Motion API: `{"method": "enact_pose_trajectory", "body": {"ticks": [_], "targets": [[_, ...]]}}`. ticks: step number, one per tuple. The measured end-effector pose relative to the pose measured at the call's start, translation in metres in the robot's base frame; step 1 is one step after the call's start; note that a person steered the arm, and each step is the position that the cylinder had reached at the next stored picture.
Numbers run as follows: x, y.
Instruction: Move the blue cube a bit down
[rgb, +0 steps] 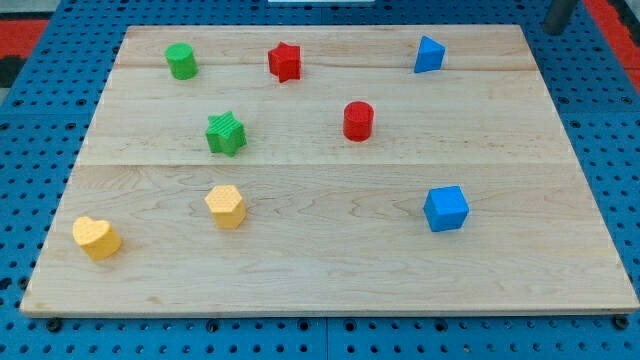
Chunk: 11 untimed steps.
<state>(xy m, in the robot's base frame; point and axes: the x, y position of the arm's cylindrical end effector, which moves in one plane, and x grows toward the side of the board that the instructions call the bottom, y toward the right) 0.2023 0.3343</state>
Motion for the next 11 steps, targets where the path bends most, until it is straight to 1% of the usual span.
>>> {"method": "enact_pose_trajectory", "body": {"ticks": [3,4,5,6,7,8,9,10,11], "targets": [[0.0,0.002],[0.009,0.004],[0.031,-0.051],[0.032,-0.092],[0.068,-0.122],[0.171,-0.125],[0.205,-0.184],[0.236,-0.279],[0.27,-0.267]]}}
